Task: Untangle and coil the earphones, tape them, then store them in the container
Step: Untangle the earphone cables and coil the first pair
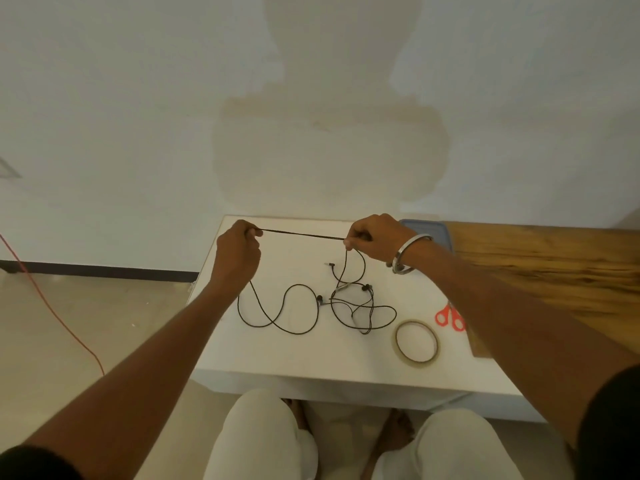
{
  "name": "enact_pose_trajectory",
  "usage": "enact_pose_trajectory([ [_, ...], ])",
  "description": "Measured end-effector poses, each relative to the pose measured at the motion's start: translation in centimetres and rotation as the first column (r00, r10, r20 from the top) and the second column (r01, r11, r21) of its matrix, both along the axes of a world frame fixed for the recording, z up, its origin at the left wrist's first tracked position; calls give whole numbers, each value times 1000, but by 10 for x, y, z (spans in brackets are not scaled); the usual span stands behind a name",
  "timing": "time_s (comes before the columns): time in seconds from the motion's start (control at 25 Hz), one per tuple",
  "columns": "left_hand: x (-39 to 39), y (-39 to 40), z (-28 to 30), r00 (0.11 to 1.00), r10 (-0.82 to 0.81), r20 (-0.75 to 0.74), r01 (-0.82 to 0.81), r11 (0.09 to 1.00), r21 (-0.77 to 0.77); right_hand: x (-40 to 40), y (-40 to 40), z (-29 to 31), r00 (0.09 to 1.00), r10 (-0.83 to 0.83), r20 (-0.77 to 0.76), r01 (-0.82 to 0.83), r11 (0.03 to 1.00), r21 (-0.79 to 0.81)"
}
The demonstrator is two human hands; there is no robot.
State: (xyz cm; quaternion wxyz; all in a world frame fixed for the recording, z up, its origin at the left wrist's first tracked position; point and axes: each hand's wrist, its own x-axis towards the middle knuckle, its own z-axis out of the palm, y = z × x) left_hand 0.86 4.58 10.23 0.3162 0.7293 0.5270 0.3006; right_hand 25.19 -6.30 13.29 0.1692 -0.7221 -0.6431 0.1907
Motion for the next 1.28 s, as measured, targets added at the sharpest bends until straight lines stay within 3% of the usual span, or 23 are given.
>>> enact_pose_trajectory([
  [0.16,6,-11,-1,974,-43,-221,37,999,-32,-5,0,2,999,39,-21,-38,999,7],
  [0.24,18,-29,4,944,-256,-208,266,964,24,-14,3,2,996,81,-33,-81,997,-2],
  [0.32,32,-45,9,861,-487,-148,500,864,61,-22,7,-1,994,109,-23,-109,994,2],
  [0.4,43,-54,12,815,-576,-69,579,815,36,-25,9,-2,993,109,-45,-108,994,20],
  [0.48,48,-55,15,837,-546,-18,547,837,2,-25,9,-2,993,97,-65,-94,995,39],
  [0.56,47,-50,16,866,-497,-61,498,867,7,-22,6,-4,994,70,-82,-67,997,35],
  [0.72,36,-39,18,922,-387,-31,388,920,56,-15,-5,-12,985,15,-169,-27,997,-66],
  [1.12,29,-35,8,951,-299,80,299,954,15,-12,-15,-26,963,45,-264,-95,979,-180],
  [1.28,28,-31,5,960,-246,137,248,969,0,-17,-22,-30,908,21,-418,-129,964,-232],
])
